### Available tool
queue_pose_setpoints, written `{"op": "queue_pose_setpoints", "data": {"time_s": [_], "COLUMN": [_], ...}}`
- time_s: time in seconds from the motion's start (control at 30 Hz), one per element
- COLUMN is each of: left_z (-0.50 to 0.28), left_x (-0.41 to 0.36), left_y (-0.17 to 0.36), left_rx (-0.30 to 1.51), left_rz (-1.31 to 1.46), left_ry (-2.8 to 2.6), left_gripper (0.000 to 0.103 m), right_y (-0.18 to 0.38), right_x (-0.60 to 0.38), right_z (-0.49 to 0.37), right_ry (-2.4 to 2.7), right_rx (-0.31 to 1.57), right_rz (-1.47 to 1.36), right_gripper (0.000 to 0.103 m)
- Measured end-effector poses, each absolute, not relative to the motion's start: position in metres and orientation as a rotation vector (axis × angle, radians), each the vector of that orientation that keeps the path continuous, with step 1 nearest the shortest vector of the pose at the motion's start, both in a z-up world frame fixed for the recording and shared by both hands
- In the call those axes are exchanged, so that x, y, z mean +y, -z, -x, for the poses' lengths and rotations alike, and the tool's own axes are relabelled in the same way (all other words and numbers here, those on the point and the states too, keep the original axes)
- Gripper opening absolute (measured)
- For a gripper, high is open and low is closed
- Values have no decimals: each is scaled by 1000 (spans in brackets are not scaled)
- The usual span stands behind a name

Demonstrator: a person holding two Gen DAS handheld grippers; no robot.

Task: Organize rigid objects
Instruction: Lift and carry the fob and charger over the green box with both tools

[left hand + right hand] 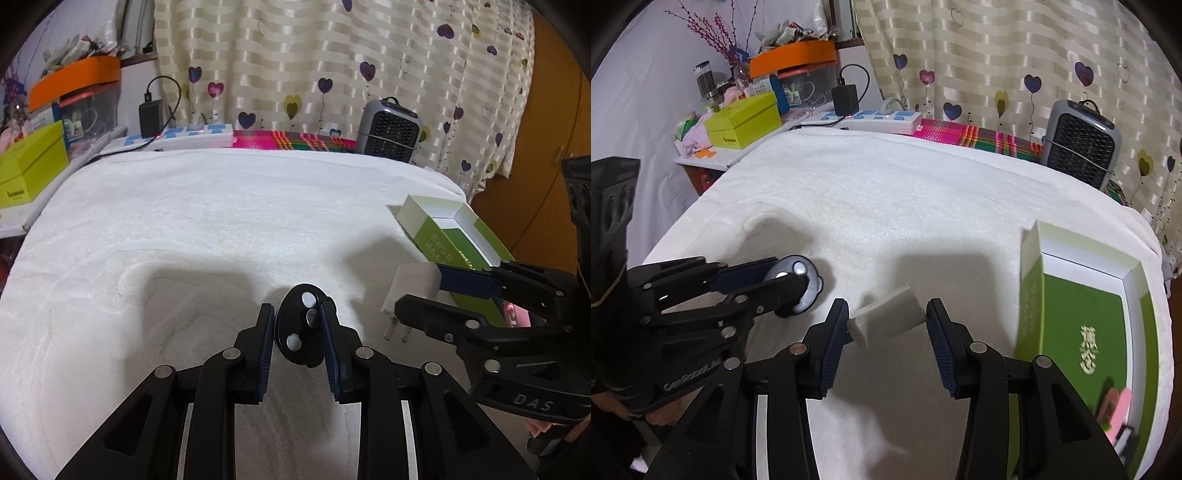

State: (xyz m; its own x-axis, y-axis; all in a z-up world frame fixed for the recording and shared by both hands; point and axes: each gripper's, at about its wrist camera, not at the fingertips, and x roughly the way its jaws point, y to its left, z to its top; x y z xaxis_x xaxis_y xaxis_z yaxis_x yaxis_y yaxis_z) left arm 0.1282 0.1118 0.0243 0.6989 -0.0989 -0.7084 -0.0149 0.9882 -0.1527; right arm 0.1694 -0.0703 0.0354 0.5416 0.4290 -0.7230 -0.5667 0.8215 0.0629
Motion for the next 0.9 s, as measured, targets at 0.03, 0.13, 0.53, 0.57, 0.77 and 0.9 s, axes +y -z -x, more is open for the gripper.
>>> {"op": "queue_pose_setpoints", "data": {"time_s": [0.03, 0.13, 0.53, 0.57, 0.77, 0.9], "left_z": [-126, -120, -97, -95, -86, -82], "left_x": [110, 104, 77, 73, 58, 51], "left_y": [-26, -30, -41, -43, -49, -52], "left_rx": [793, 782, 753, 748, 731, 725], "left_rz": [146, 129, 124, 123, 116, 115], "left_ry": [49, 52, 90, 95, 115, 128], "left_gripper": [24, 24, 24, 24, 24, 24], "right_y": [-36, -40, -52, -52, -55, -56], "right_x": [-72, -80, -105, -107, -121, -130], "right_z": [-167, -158, -128, -126, -117, -110], "right_ry": [-596, -595, -593, -592, -587, -583], "right_rx": [801, 787, 734, 730, 712, 703], "right_rz": [183, 168, 134, 131, 109, 93], "right_gripper": [45, 45, 45, 45, 45, 45]}}
